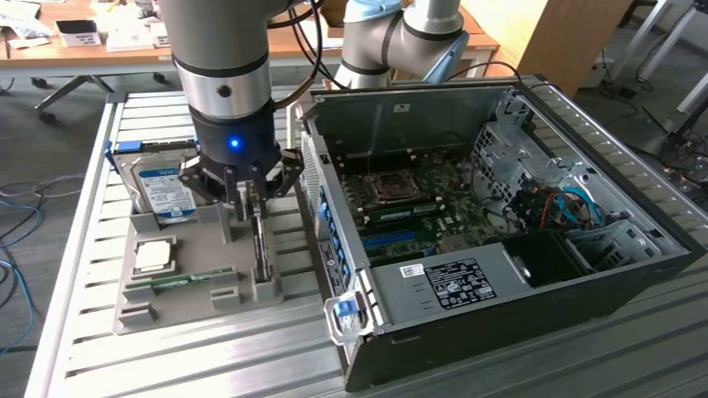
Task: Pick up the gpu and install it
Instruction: 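Pick up the gpu and move the gpu toward the slot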
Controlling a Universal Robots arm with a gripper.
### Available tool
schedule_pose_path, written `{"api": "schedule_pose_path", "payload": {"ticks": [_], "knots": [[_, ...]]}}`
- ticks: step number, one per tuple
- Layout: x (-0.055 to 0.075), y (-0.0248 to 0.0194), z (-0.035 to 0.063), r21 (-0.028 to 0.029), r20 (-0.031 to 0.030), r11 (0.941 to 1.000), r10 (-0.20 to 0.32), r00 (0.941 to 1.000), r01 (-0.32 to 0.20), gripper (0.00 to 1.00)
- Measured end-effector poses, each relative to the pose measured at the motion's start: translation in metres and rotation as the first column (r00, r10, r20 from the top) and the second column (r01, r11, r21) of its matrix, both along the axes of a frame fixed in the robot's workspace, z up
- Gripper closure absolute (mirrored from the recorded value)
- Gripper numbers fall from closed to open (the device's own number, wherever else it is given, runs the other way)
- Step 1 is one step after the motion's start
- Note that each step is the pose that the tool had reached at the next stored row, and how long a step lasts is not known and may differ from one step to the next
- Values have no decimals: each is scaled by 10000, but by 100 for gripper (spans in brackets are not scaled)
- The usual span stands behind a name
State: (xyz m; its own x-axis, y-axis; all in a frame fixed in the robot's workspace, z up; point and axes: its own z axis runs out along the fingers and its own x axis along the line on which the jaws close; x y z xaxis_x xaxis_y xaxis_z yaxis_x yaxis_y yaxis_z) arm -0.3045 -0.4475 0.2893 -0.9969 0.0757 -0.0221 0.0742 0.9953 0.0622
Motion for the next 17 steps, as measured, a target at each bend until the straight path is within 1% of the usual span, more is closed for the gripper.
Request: {"api": "schedule_pose_path", "payload": {"ticks": [17], "knots": [[0,0,-13,2,3,10000,0,10000,0,64]]}}
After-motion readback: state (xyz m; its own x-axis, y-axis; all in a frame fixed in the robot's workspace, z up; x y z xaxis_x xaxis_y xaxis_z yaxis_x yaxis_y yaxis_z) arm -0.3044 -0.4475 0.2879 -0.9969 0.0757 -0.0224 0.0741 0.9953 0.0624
